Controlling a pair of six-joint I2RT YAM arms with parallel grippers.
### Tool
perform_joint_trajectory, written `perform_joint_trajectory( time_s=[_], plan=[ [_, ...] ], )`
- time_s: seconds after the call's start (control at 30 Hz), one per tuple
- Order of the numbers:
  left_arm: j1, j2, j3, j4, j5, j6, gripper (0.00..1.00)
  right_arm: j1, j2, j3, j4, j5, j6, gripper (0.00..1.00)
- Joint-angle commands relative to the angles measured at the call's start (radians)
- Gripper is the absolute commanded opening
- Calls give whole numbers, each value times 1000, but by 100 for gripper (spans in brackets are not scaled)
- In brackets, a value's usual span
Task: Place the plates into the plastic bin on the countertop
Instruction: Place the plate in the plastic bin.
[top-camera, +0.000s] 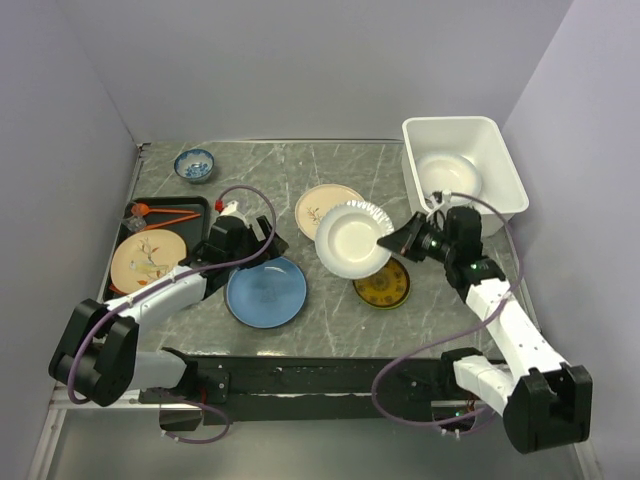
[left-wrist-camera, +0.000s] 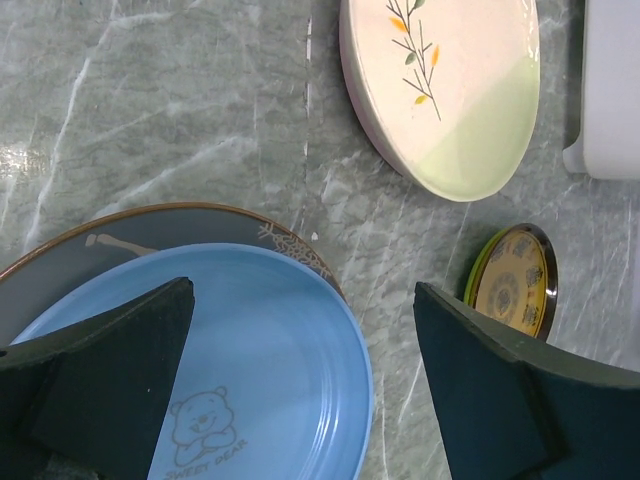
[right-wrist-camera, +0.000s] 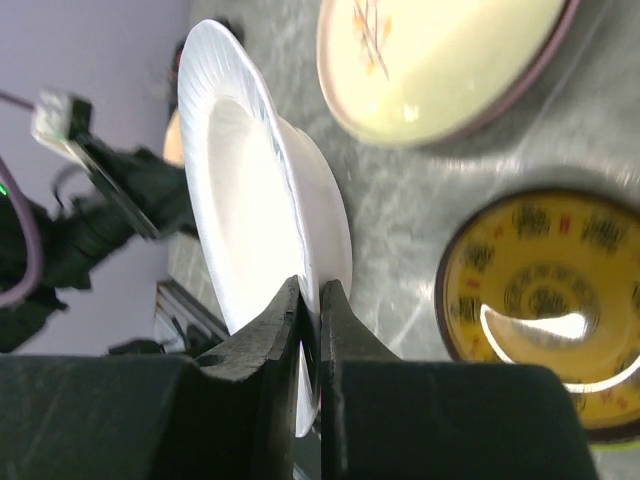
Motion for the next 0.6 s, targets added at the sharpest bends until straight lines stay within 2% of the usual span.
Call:
perform_joint_trajectory(
  time_s=[0.0,0.37,0.57],
  plan=[
    [-3,-31,26,-9,-5,23,96,-40,46,147,77,-68,-7,0],
    [-3,-95,0,-29,-12,15,96,-175,165,233,128,-148,32,0],
    [-2,-39,37,-32,1,35,96,-228,181,307,114,-126,15,0]
  ],
)
